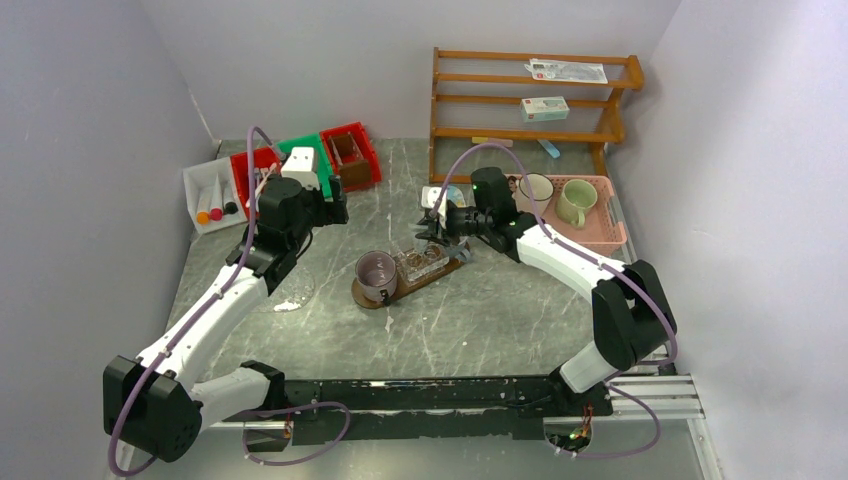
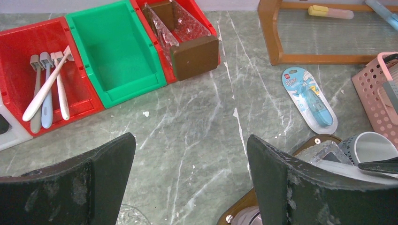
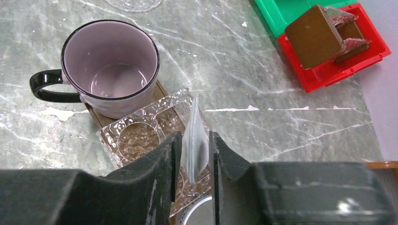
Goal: Prepare toiletry sets of a toothbrush and toothpaste on the tray
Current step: Place the toothpaste in the toothpaste holder.
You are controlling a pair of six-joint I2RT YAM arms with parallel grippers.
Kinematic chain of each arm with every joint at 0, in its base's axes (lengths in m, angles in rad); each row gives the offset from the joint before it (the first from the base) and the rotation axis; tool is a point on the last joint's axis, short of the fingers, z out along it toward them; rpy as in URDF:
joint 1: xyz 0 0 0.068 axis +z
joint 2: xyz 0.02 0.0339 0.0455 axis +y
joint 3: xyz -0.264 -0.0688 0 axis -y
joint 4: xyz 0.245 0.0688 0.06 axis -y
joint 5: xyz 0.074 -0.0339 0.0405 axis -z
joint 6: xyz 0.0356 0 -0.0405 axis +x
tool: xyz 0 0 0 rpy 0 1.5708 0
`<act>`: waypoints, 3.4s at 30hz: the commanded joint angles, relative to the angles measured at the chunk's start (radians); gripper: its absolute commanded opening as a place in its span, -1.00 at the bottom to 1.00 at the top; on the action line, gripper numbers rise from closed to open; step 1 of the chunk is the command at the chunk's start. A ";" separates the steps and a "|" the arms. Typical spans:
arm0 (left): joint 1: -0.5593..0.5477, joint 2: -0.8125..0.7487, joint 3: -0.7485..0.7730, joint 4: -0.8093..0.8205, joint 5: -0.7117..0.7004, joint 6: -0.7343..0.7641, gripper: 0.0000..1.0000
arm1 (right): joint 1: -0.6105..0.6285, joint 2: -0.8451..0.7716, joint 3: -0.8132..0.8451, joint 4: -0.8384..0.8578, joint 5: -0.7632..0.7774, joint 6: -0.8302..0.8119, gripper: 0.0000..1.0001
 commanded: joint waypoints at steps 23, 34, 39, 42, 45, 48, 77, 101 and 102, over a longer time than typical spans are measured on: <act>0.005 0.017 0.037 -0.002 0.095 0.025 0.86 | 0.002 -0.093 -0.090 0.167 -0.007 0.142 -0.25; 0.004 0.029 0.051 -0.019 0.098 0.017 0.85 | 0.173 -0.199 -0.114 0.110 0.308 0.165 -0.06; 0.005 0.032 0.063 -0.037 0.074 0.013 0.85 | 0.287 -0.181 -0.057 0.011 0.487 0.152 0.02; 0.005 0.028 0.061 -0.039 0.051 0.007 0.85 | 0.344 -0.146 -0.012 -0.053 0.589 0.157 0.02; 0.005 0.029 0.063 -0.048 0.027 -0.001 0.85 | 0.390 -0.114 0.027 -0.097 0.698 0.164 0.02; 0.005 0.036 0.069 -0.060 0.005 -0.005 0.85 | 0.430 -0.080 0.069 -0.144 0.764 0.164 0.01; 0.005 0.042 0.077 -0.083 -0.067 -0.016 0.85 | 0.519 0.125 0.174 -0.158 1.107 0.095 -0.43; 0.005 0.047 0.076 -0.080 -0.055 -0.014 0.85 | 0.515 -0.018 0.129 -0.097 1.040 0.076 -1.00; 0.005 0.046 0.076 -0.079 -0.055 -0.013 0.85 | 0.513 -0.025 0.121 -0.089 1.032 0.077 -1.00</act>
